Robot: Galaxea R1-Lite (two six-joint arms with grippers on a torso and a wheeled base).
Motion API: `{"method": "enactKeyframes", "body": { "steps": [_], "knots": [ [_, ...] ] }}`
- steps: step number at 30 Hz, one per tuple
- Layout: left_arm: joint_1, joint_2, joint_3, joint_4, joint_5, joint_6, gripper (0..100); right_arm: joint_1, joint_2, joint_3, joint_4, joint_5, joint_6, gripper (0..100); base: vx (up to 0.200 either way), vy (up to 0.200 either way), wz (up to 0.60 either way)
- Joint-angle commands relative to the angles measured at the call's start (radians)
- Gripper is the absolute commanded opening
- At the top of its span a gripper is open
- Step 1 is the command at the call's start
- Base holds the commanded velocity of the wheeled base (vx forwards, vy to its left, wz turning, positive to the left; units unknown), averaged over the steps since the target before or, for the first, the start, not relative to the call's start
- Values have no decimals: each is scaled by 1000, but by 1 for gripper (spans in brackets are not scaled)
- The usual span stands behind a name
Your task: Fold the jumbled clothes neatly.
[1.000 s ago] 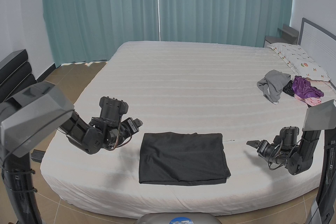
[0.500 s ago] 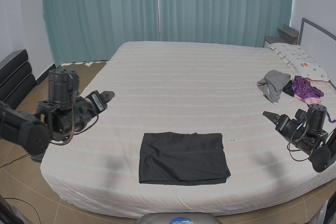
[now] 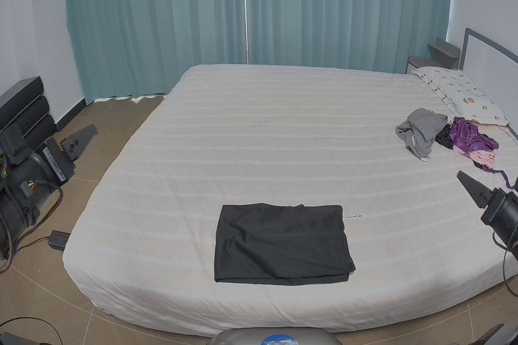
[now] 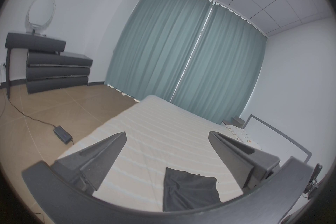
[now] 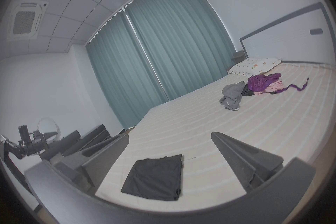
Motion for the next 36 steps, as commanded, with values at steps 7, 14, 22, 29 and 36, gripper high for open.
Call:
{"method": "enactKeyframes", "body": {
  "steps": [7,14,22,29,36],
  "knots": [
    [-4,-493,94,275,118,167,100,8,-696,6,601,8,-226,100,0,0,0],
    [122,-760,93,470,118,325,100,50,-933,-72,931,14,-411,100,0,0,0],
    [283,-950,94,503,117,511,100,57,-1065,-177,1224,4,-488,100,0,0,0],
    [360,-1084,107,559,97,601,100,31,-1076,-174,1193,-99,-534,100,0,0,0],
    [335,-1142,246,482,63,560,100,-61,-1176,-103,1121,-246,-589,100,0,0,0]
  ]
}}
